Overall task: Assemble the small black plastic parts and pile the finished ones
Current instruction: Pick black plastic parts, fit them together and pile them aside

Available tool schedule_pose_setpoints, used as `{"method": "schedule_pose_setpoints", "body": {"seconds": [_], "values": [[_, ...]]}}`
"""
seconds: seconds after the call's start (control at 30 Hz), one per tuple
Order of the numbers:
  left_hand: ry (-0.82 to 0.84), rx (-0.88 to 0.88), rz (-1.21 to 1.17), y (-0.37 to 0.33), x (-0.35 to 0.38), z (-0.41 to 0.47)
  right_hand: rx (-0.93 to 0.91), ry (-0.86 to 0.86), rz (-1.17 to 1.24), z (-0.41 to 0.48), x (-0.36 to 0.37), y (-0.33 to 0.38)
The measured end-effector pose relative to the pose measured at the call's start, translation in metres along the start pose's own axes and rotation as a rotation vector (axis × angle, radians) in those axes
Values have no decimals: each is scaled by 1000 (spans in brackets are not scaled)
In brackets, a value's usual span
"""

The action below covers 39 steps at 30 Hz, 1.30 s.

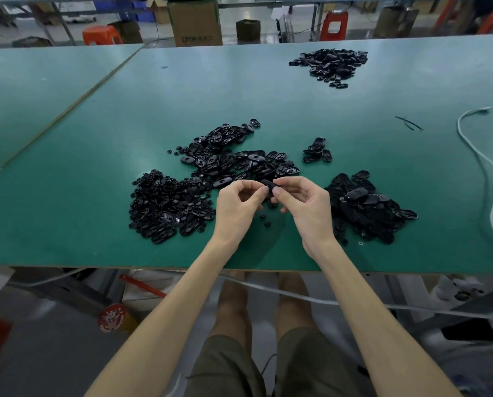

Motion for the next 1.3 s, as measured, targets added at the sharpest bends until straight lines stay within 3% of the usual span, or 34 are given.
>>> {"method": "schedule_pose_setpoints", "body": {"seconds": [0.63,1.3], "values": [[24,-70,-94,-2,-3,-1,-26,-33,-20,1,-3,1],[2,-35,16,0,1,1,-20,1,-29,1,-1,2]]}}
Point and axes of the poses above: each hand's wrist, its own z-axis towards the middle knuckle, its own x-axis out of the palm, y = z × x, the point moved 6 cm from there along z, towards the middle knuckle, and after that the axes turned 7 degrees about -y, right-handed, at the moved point
